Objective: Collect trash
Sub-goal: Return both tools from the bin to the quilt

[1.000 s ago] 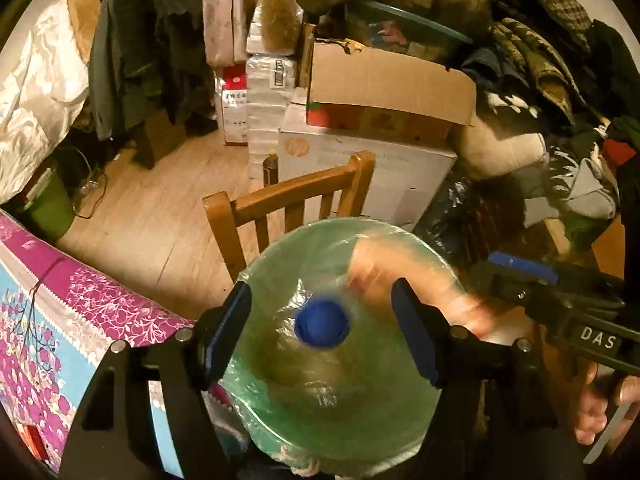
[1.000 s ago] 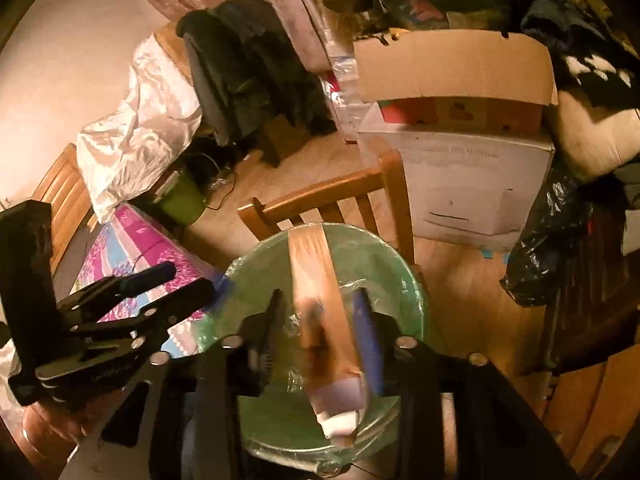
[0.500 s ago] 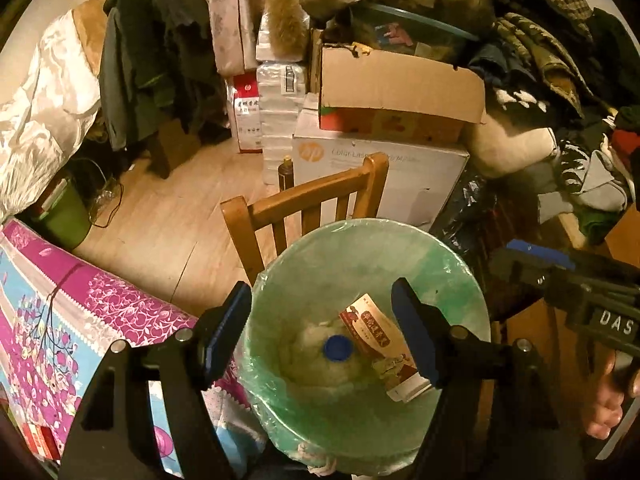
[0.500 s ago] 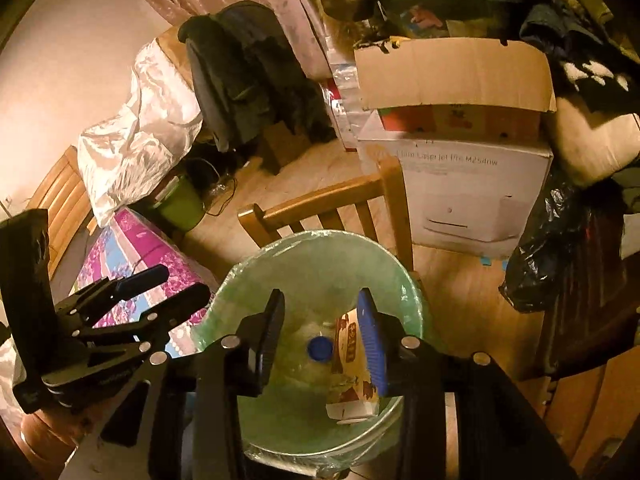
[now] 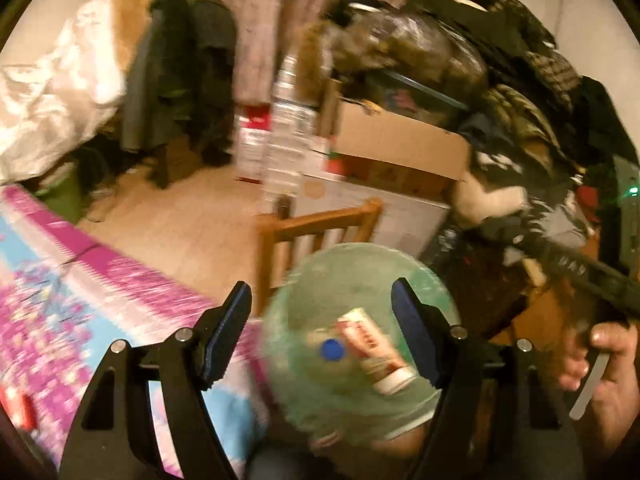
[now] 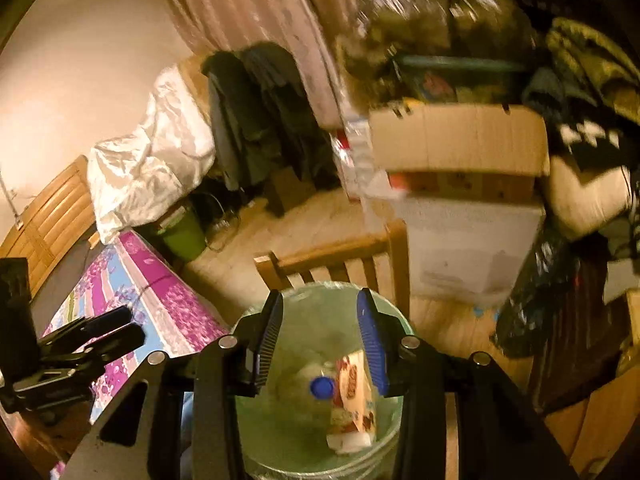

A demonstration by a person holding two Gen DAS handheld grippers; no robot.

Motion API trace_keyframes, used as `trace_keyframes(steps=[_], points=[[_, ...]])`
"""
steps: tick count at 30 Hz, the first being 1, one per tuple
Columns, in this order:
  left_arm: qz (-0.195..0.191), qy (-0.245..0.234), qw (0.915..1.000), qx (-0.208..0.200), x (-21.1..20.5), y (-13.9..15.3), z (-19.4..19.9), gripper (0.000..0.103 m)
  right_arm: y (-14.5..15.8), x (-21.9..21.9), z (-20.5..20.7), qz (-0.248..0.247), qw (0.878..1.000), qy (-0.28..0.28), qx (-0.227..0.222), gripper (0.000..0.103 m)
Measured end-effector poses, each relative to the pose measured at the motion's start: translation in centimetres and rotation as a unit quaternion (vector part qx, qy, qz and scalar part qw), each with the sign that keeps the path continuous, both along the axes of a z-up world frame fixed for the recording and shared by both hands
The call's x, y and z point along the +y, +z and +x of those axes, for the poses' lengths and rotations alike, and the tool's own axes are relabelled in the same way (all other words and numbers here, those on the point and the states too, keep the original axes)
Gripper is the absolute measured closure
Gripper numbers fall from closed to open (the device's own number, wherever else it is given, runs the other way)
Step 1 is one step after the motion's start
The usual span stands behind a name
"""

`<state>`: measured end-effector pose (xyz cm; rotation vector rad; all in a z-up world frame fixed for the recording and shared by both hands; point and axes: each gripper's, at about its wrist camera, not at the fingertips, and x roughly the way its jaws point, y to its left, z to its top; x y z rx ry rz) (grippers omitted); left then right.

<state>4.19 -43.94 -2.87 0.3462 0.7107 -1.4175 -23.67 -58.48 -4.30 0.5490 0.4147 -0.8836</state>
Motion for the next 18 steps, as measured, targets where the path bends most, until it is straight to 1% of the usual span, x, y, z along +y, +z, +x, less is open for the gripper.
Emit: trace_keyframes(steps=[1, 3, 4, 5, 7, 8, 9, 12, 13, 15, 16, 18], points=[[-0.003, 0.015, 0.9998, -0.010, 0.8, 0.2, 0.2, 0.034, 0.3, 0.5, 0.2, -0.010, 1.000, 0.004, -0.004, 0.061], [-0.010, 0.069, 0.9962, -0.051, 3.7, 0.7, 1.0, 0.034, 1.2, 2.2, 1.4, -0.044, 0.999, 0.015, -0.014, 0.059], [-0.010, 0.102, 0.9923, -0.069, 5.6, 0.8, 1.6, 0.034, 1.5, 3.2, 2.1, -0.063, 0.998, 0.021, -0.017, 0.058], [-0.009, 0.127, 0.9888, -0.078, 7.0, 0.9, 2.1, 0.034, 1.7, 4.0, 2.7, -0.076, 0.997, 0.026, -0.019, 0.054], [-0.003, 0.187, 0.9786, -0.085, 10.8, 0.6, 3.6, 0.034, 2.2, 6.0, 4.3, -0.105, 0.993, 0.044, -0.021, 0.051], [0.001, 0.209, 0.9741, -0.088, 12.0, 0.5, 4.1, 0.034, 2.4, 7.3, 5.5, -0.120, 0.991, 0.057, -0.020, 0.049], [0.006, 0.241, 0.9661, -0.092, 14.2, 0.2, 4.9, 0.034, 2.5, 8.3, 6.4, -0.129, 0.989, 0.068, -0.020, 0.048], [0.018, 0.302, 0.9476, -0.101, 18.7, -0.3, 6.3, 0.034, 2.9, 11.6, 9.5, -0.144, 0.983, 0.112, -0.025, 0.047], [0.023, 0.328, 0.9385, -0.106, 20.7, -0.6, 6.7, 0.034, 3.0, 12.7, 10.5, -0.147, 0.981, 0.128, -0.027, 0.046], [0.028, 0.363, 0.9247, -0.111, 23.8, -0.8, 7.2, 0.034, 3.2, 15.1, 12.8, -0.155, 0.974, 0.164, -0.026, 0.045], [0.032, 0.384, 0.9159, -0.111, 25.8, -1.1, 7.5, 0.034, 3.2, 16.6, 14.2, -0.161, 0.969, 0.187, -0.023, 0.044], [0.038, 0.414, 0.9030, -0.110, 28.7, -1.4, 7.8, 0.034, 3.2, 19.0, 16.4, -0.166, 0.961, 0.222, -0.018, 0.044]])
